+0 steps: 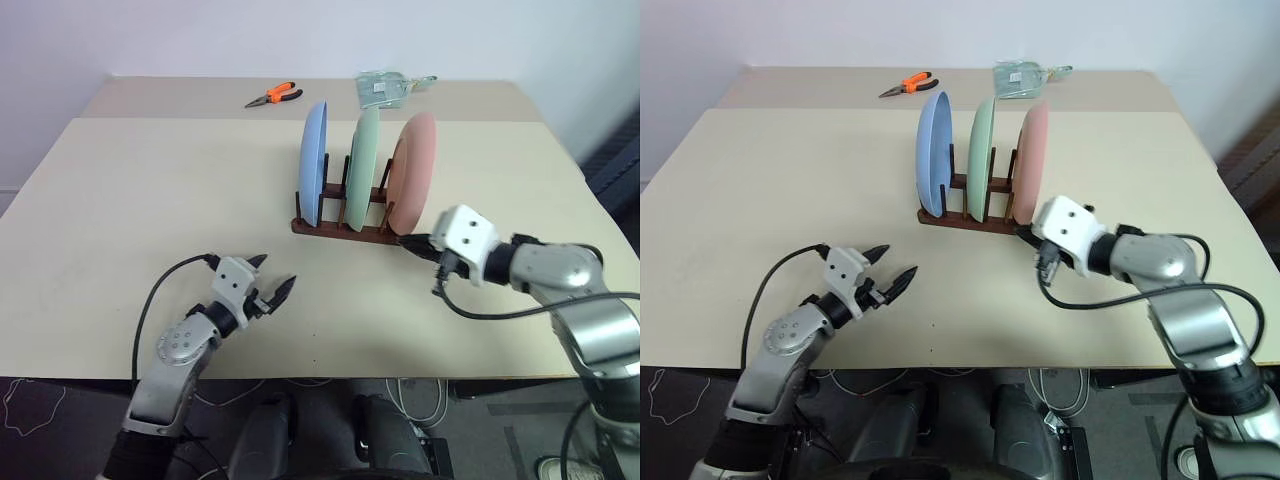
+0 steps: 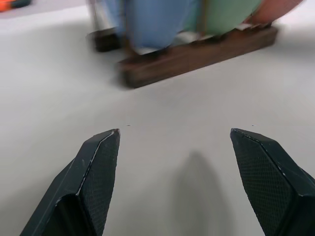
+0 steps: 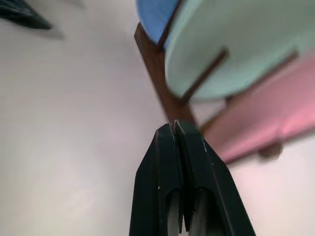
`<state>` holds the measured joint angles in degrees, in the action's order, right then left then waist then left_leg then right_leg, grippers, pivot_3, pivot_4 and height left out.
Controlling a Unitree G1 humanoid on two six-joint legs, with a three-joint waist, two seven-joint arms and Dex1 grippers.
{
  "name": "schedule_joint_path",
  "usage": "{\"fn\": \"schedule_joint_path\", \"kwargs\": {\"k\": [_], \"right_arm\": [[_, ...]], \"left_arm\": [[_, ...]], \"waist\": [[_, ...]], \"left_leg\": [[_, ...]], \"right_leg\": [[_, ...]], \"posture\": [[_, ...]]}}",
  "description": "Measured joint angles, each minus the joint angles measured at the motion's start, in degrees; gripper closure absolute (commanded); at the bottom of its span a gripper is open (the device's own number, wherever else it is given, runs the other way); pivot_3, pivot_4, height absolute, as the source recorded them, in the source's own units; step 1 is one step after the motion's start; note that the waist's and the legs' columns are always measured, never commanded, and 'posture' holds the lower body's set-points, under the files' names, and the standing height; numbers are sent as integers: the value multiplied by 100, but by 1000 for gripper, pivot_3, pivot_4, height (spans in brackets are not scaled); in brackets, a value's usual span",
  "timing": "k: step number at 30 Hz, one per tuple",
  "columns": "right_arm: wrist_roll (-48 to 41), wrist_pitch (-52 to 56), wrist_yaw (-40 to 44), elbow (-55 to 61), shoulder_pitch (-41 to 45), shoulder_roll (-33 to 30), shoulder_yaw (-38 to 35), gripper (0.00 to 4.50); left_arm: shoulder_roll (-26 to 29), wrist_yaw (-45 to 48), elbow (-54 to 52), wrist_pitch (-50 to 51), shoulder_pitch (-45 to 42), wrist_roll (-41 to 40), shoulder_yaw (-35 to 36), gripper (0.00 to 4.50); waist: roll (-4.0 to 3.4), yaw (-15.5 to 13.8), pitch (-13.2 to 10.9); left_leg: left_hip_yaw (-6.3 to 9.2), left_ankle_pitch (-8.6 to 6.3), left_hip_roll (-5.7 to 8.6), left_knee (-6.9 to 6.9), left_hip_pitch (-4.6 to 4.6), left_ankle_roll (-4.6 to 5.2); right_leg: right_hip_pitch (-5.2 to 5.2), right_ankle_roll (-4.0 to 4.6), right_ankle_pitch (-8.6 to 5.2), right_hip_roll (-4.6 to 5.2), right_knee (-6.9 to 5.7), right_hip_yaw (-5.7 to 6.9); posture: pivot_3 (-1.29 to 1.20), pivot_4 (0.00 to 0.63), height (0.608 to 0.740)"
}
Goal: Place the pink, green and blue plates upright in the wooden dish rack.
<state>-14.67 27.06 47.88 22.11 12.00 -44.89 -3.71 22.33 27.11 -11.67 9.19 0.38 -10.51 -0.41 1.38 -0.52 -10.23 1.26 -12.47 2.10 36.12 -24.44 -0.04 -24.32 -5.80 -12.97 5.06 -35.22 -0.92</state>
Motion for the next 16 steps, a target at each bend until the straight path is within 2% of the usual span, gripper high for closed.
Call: {"fn": "schedule_joint_path", "kwargs": {"k": [3,5,16], "right_arm": [[-140,-261,-21,-689,-309,111,-489,4481],[-138,-460,-7,-1010,-352,129,-562,4481],[91,-1328,-145,-2027,-37,560,-312,4481]], "left_arm": [[302,-53,270,-139,97,-1,583,824],[395,-62,347,-194,160,-1,734,824],[397,-13,201,-195,421,-18,828,824]], "waist": [[-3,11,1],[-3,6,1],[-3,-3,2]], "left_leg": [[-5,0,0,2,3,0],[-6,0,0,2,3,0],[-6,0,0,2,3,-1]], "right_leg": [[1,0,0,-1,-2,-2],[1,0,0,0,-1,-2],[1,0,1,3,-3,-4]], "posture": [[0,150,738],[0,150,738],[0,150,738]]}}
